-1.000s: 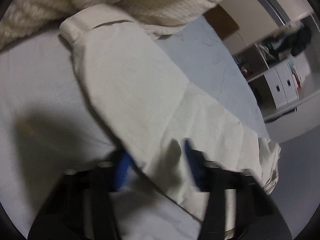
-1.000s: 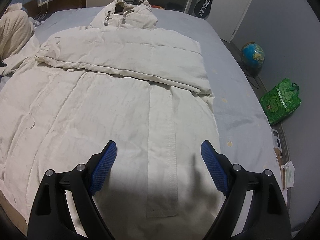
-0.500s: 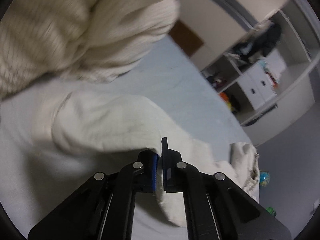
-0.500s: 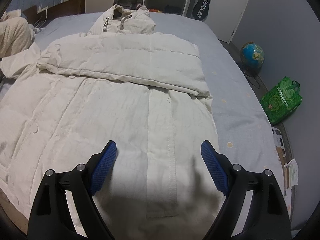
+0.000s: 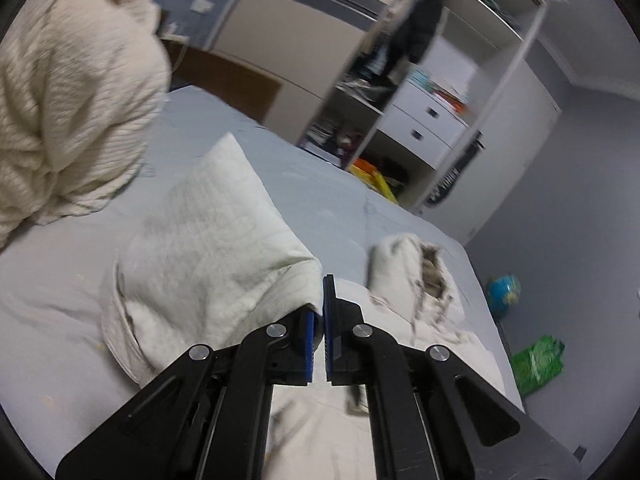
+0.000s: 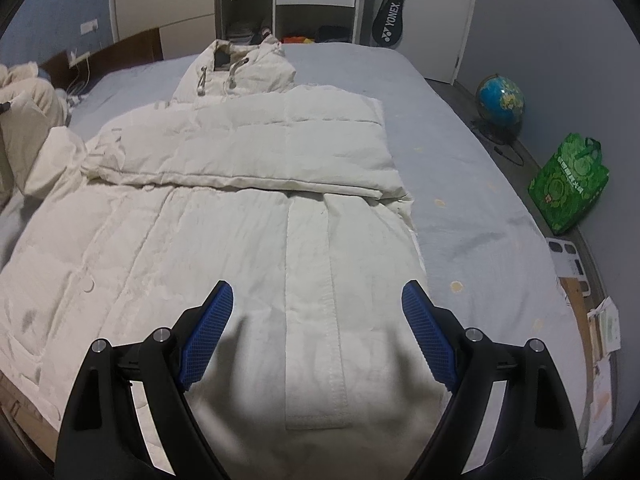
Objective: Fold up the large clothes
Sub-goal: 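Fold the cuff back over the sleeve and open the left gripper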
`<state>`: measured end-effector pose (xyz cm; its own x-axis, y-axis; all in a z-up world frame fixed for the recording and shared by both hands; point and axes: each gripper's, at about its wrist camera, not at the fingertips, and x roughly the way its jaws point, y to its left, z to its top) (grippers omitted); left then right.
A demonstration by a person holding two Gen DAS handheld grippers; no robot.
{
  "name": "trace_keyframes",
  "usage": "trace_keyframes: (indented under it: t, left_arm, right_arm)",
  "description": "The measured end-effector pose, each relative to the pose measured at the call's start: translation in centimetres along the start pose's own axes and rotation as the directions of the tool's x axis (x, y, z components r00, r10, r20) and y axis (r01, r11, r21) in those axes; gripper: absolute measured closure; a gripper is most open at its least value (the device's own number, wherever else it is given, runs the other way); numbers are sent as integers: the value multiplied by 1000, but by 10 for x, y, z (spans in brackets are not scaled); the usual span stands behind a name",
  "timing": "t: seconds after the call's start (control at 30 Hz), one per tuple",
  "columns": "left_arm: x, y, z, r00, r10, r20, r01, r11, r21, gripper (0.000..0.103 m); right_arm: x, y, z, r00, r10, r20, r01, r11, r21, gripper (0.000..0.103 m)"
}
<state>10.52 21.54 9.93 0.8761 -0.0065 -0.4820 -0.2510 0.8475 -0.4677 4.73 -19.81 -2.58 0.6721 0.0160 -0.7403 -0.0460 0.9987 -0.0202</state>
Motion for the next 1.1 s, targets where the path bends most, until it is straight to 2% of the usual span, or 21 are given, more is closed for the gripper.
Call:
trace_keyframes:
  t: [0.23,0.43,0.6,0.8,0.93,1.0,1.03,1.07,1.1]
  left_arm:
    - [18,-64,-27,996,-78,-53,82,993,84,100]
    - [42,-117,-54,985,-125,-117,144,975,167,100]
    - [70,-148,-82,973,-139,-185,175,965,193,100]
    - [116,-167,-124,950,-112,-292,177,962,207,99]
    - [144,-172,-150,923,-55,-382,143,967,208,91]
    - [153,-175,-165,903,-42,-428,141,969,204,80]
    - [154,-176,-171,897,-37,-440,142,968,208,65]
    - [153,-176,-176,894,-38,-446,146,967,209,45]
    - [147,-175,-183,896,-38,-442,148,965,217,38]
  right_arm:
    - [-4,-6,-1,1000,17,19,-18,999,34,21]
    - [-5,-12,-1,999,32,27,-34,997,63,21]
    - [-6,-16,-1,999,43,32,-45,996,79,21]
    - [-6,-17,-2,998,48,35,-51,995,88,21]
    - [-6,-18,-2,998,48,35,-51,995,89,21]
    - [-6,-18,-2,998,49,33,-51,995,89,21]
    - [-6,-18,-2,998,49,32,-51,995,89,21]
    - [-6,-18,-2,998,49,32,-51,995,89,21]
    - [-6,-18,-2,998,49,31,-52,995,89,21]
